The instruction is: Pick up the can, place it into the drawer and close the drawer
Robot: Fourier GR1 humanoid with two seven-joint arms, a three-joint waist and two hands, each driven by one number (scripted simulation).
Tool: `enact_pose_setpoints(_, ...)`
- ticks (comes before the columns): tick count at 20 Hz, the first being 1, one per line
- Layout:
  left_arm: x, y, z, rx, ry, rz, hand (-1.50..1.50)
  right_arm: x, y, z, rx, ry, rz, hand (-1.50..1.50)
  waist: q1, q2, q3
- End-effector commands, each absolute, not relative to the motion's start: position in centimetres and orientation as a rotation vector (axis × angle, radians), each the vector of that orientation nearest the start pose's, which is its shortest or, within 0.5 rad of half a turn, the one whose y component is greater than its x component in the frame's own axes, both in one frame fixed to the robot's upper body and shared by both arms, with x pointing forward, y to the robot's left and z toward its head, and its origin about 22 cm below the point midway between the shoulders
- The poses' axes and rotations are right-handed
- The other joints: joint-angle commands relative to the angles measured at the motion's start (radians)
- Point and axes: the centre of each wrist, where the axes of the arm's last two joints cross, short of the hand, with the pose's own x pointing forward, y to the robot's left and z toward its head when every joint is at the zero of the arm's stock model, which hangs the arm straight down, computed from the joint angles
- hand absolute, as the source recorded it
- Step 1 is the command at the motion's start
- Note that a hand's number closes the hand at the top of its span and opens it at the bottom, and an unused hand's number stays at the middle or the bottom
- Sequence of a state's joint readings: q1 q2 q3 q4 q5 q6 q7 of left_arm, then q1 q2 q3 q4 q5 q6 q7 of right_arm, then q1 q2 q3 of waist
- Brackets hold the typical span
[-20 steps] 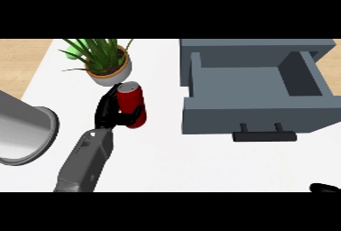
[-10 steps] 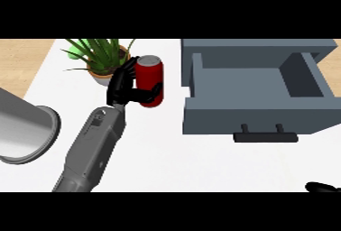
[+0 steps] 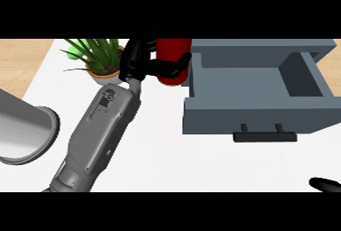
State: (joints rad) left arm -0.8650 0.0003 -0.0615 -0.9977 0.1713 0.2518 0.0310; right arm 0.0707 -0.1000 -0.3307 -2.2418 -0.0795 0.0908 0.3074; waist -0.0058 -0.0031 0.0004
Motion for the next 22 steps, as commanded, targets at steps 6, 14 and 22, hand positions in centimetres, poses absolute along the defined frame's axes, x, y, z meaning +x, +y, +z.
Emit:
enact_pose_setpoints(6, 41.8, 4.9, 20.8, -0.148, -1.720, -0.160, 1.50, 16.3, -30.6, 15.6, -0.288, -1.901, -0.059, -1.50, -0.015, 0.005, 0.000)
enact_pose_setpoints(14, 42.5, 1.6, 22.7, -0.107, -1.690, -0.195, 1.50, 16.3, -29.0, 15.6, -0.289, -1.899, -0.054, -1.50, -0.032, 0.009, 0.000)
enact_pose_setpoints(22, 42.7, -1.4, 26.4, -0.060, -1.679, -0.211, 1.50, 17.3, -29.8, 16.3, -0.241, -1.911, -0.049, -1.50, -0.062, 0.016, 0.002)
